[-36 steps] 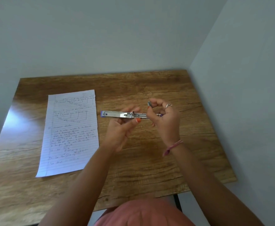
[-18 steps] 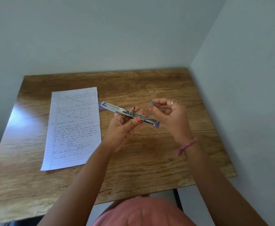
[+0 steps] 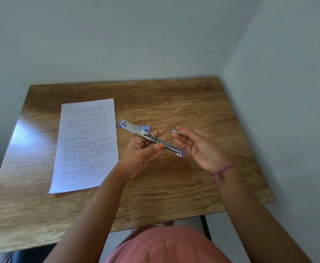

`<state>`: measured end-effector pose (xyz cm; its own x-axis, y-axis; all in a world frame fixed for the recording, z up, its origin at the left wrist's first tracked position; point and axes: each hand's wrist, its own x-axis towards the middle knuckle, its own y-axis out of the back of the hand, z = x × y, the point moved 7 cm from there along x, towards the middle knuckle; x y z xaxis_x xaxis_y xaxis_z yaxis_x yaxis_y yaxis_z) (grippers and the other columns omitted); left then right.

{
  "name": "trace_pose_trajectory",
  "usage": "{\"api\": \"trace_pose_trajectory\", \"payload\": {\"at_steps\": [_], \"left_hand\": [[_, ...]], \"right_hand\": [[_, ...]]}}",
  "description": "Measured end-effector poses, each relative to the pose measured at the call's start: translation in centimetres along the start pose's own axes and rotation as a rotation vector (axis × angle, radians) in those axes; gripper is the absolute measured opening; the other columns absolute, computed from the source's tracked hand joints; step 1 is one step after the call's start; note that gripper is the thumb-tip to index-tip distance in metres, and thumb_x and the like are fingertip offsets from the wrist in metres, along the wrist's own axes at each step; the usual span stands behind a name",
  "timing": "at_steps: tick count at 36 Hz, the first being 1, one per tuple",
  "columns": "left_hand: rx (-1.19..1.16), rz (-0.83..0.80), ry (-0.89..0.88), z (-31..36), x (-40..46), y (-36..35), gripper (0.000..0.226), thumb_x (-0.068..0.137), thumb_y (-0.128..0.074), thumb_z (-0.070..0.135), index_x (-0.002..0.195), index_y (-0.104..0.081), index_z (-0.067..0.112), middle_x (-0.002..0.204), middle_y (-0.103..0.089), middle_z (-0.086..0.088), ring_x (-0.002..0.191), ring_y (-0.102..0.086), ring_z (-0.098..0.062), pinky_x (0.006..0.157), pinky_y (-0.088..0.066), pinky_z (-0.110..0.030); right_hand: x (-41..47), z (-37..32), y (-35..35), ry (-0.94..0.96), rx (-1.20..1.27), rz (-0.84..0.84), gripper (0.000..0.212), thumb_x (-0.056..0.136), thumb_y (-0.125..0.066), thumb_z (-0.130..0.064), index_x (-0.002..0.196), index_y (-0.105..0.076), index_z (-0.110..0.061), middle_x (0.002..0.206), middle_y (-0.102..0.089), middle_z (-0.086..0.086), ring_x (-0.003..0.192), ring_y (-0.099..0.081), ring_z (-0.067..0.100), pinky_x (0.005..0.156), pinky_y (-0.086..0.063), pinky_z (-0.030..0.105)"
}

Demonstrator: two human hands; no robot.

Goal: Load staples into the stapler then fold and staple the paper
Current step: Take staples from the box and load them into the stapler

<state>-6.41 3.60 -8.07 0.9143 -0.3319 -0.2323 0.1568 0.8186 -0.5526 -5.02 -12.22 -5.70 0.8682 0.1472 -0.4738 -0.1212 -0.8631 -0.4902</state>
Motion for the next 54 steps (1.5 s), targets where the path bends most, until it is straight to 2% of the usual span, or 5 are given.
{"api": "trace_pose_trajectory", "payload": {"at_steps": [17, 25, 30, 33, 54], "left_hand": [[-0.005, 0.021, 0.01, -0.2, 0.1, 0.0, 0.049, 0.074, -0.069, 0.005, 0.122, -0.06, 0.013, 0.102, -0.075, -0.003, 0.096, -0.071, -0.015, 0.074, -0.057, -0.02], [0.007, 0.016, 0.005, -0.2, 0.3, -0.5, 0.046, 0.073, -0.072, 0.007, 0.117, -0.066, 0.018, 0.107, -0.074, -0.008, 0.098, -0.07, -0.017, 0.075, -0.057, -0.021], [-0.013, 0.021, -0.007, -0.1, 0.6, -0.6, 0.051, 0.07, -0.078, 0.011, 0.118, -0.066, 0.019, 0.107, -0.074, -0.006, 0.1, -0.07, -0.017, 0.077, -0.056, -0.023], [-0.027, 0.026, -0.012, 0.1, 0.7, -0.6, 0.058, 0.066, -0.081, 0.014, 0.121, -0.063, 0.015, 0.108, -0.073, -0.008, 0.101, -0.07, -0.018, 0.078, -0.057, -0.024], [-0.017, 0.014, -0.018, 0.4, 1.1, -0.7, 0.054, 0.07, -0.077, 0.008, 0.122, -0.061, 0.014, 0.112, -0.072, -0.009, 0.104, -0.069, -0.021, 0.08, -0.056, -0.023]], "right_hand": [[-1.0, -1.2, 0.1, 0.075, -0.178, -0.063, 0.036, 0.073, -0.071, -0.006, 0.108, -0.063, 0.001, 0.105, -0.073, 0.016, 0.1, -0.071, 0.026, 0.078, -0.059, 0.03], [-3.2, -3.5, -1.8, 0.422, -0.763, 0.016, 0.023, 0.079, -0.076, -0.007, 0.098, -0.069, -0.019, 0.094, -0.075, 0.0, 0.083, -0.073, 0.011, 0.071, -0.059, 0.025], [-4.3, -3.6, -3.5, 0.603, -0.927, -0.016, 0.024, 0.081, -0.076, -0.009, 0.101, -0.068, -0.018, 0.093, -0.073, -0.008, 0.084, -0.07, 0.0, 0.074, -0.055, 0.014], [-4.4, -3.6, -4.0, 0.647, -1.018, -0.01, 0.022, 0.081, -0.076, -0.012, 0.099, -0.068, -0.023, 0.093, -0.072, -0.012, 0.089, -0.069, 0.0, 0.08, -0.057, 0.022], [-4.2, -3.0, -3.7, 0.683, -1.063, 0.105, 0.016, 0.081, -0.076, -0.015, 0.096, -0.071, -0.015, 0.093, -0.073, -0.01, 0.086, -0.069, 0.0, 0.075, -0.058, 0.026]]}}
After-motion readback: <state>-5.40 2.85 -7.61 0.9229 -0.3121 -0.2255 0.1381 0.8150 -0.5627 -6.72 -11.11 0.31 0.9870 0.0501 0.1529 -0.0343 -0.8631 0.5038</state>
